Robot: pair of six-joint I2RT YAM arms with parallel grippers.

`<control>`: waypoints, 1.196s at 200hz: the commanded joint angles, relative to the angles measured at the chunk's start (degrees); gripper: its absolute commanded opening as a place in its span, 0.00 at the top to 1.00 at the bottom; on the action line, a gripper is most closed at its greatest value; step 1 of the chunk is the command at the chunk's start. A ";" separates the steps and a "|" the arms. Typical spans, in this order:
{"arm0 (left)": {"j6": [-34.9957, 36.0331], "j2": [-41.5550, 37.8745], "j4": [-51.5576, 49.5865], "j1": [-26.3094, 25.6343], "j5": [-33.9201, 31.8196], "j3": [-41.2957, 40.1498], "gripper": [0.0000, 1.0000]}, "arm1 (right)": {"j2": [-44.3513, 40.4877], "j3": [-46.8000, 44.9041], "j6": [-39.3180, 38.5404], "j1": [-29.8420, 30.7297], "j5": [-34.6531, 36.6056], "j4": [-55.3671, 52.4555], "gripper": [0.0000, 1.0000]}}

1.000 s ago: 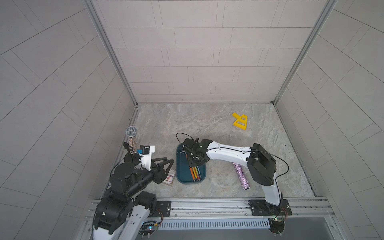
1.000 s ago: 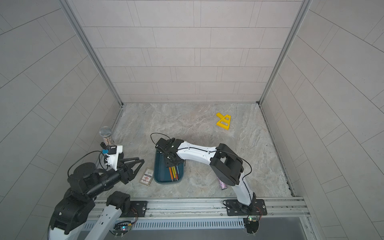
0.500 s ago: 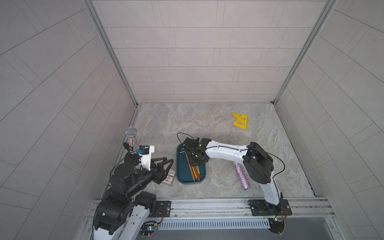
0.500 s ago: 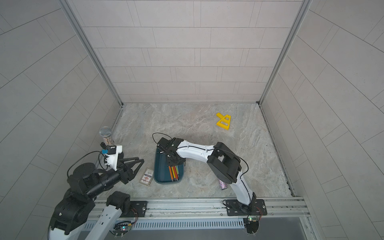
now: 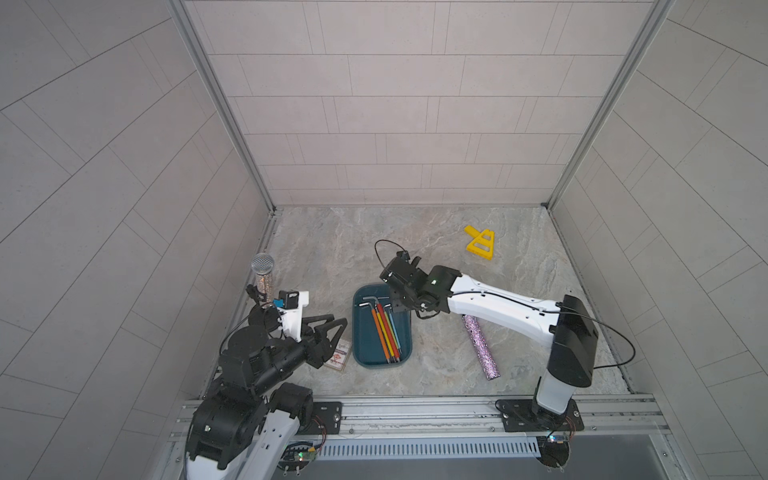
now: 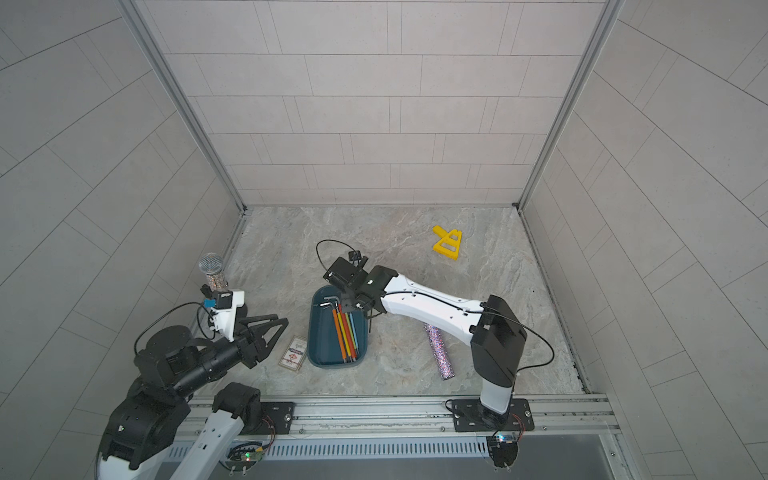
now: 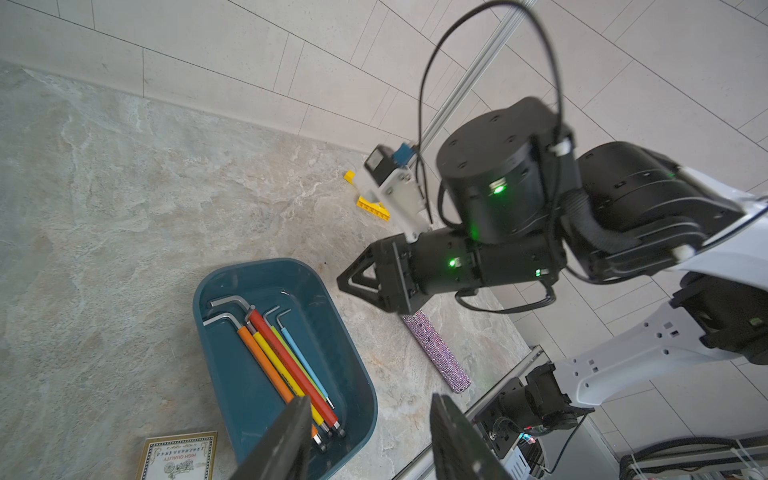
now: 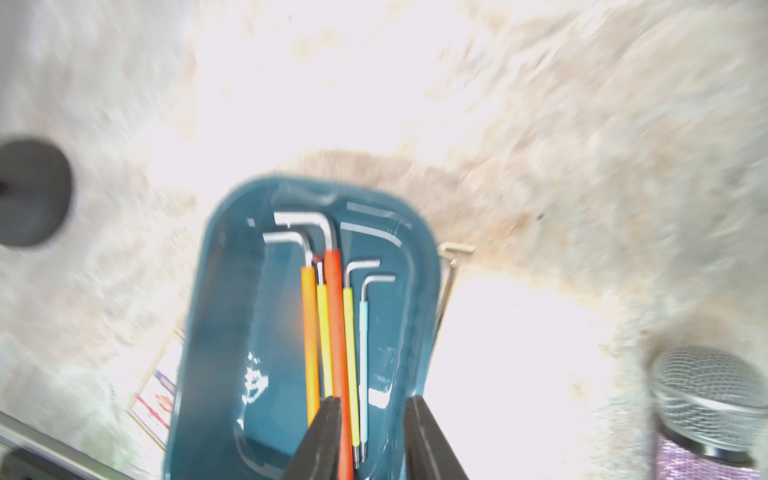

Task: Put the hex key on the desktop into the storage box
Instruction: Pick up the Allen key from the center of the board.

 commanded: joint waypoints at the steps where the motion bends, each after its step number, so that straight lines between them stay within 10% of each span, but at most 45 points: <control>1: 0.74 -0.41 1.34 0.38 0.61 -0.43 0.47 | 0.51 -2.85 1.81 -1.94 4.58 -1.16 0.71; 239: 0.72 -0.46 1.46 0.71 0.66 -0.41 0.47 | 16.82 -4.21 3.41 -8.88 -11.44 4.84 0.75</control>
